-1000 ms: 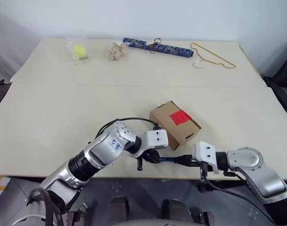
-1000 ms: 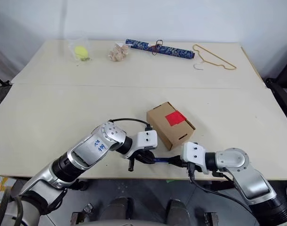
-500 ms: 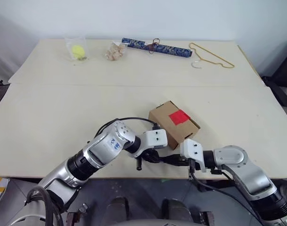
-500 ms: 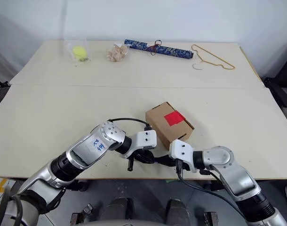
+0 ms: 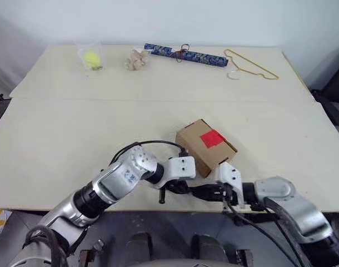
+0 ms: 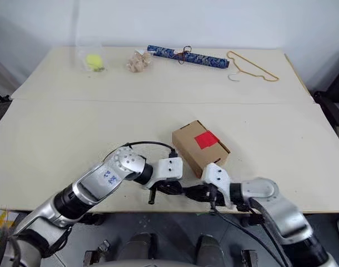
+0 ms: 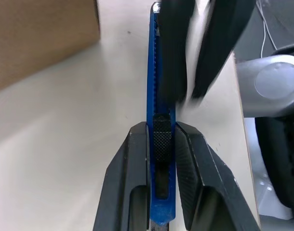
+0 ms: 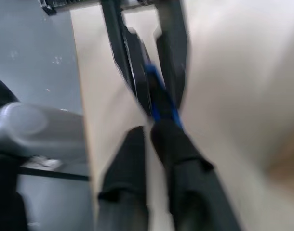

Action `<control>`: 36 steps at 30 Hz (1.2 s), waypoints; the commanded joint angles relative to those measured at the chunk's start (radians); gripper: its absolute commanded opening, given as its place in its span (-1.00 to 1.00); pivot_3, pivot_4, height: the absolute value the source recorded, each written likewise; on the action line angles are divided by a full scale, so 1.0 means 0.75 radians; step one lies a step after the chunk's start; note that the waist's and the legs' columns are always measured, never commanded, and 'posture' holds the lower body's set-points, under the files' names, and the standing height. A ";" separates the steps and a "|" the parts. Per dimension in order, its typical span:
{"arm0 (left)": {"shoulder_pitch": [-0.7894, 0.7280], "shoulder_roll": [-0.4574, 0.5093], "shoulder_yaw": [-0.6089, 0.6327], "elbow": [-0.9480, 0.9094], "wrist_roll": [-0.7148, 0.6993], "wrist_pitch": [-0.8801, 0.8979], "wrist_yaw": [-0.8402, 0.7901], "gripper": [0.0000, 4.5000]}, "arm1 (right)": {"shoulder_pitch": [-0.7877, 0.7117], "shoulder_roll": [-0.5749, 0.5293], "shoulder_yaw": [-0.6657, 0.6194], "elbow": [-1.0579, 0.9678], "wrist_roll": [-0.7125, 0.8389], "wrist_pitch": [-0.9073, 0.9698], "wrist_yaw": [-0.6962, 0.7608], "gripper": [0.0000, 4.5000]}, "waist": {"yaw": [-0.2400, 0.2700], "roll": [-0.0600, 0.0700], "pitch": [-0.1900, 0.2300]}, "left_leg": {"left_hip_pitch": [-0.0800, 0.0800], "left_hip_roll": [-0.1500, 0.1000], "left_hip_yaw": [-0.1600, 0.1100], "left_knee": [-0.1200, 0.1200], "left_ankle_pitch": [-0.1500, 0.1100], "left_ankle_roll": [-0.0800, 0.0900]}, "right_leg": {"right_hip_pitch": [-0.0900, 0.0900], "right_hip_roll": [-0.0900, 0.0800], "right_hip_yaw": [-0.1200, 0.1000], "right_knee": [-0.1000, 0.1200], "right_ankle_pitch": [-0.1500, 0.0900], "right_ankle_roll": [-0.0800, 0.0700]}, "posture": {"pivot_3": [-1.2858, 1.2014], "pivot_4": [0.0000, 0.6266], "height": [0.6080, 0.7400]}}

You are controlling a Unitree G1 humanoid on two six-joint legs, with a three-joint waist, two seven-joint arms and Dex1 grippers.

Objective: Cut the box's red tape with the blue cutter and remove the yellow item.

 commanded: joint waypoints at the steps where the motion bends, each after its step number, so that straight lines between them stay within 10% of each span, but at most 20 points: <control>1: 0.097 0.074 0.114 -0.063 -0.002 -0.325 -0.017 -0.82 | 0.008 -0.061 -0.318 -0.168 0.370 0.263 -0.068 -0.12 | -0.006 0.000 0.000 | 0.000 0.000 0.000 0.000 -0.001 0.000 | 0.000 0.000 0.000 -0.001 0.000 0.000 | 0.03 -0.52 1.00; 8: 0.172 0.077 0.232 -0.152 -0.037 -0.573 -0.033 -0.82 | -0.175 -0.375 -0.558 -0.033 1.252 0.940 -0.555 0.97 | 0.014 0.002 0.002 | -0.001 0.003 0.001 0.001 -0.006 0.008 | 0.001 0.002 0.000 -0.004 0.000 -0.001 | 0.03 -0.52 1.00; 14: 0.122 -0.005 0.198 -0.117 0.016 -0.656 -0.026 -0.82 | -0.205 -0.554 -0.242 0.088 1.948 0.706 -1.154 0.99 | 0.024 0.001 0.003 | -0.001 0.003 0.003 0.000 -0.008 0.009 | 0.000 0.002 0.000 -0.006 0.001 -0.001 | 0.03 -0.52 1.00; 36: 0.095 -0.061 0.140 -0.089 0.105 -0.615 -0.055 -0.82 | -0.285 -0.447 0.053 0.115 1.979 0.580 -1.415 0.99 | 0.032 0.001 0.003 | -0.004 0.004 0.005 0.001 -0.008 0.008 | -0.001 0.003 0.000 -0.013 0.002 0.003 | 0.03 -0.52 1.00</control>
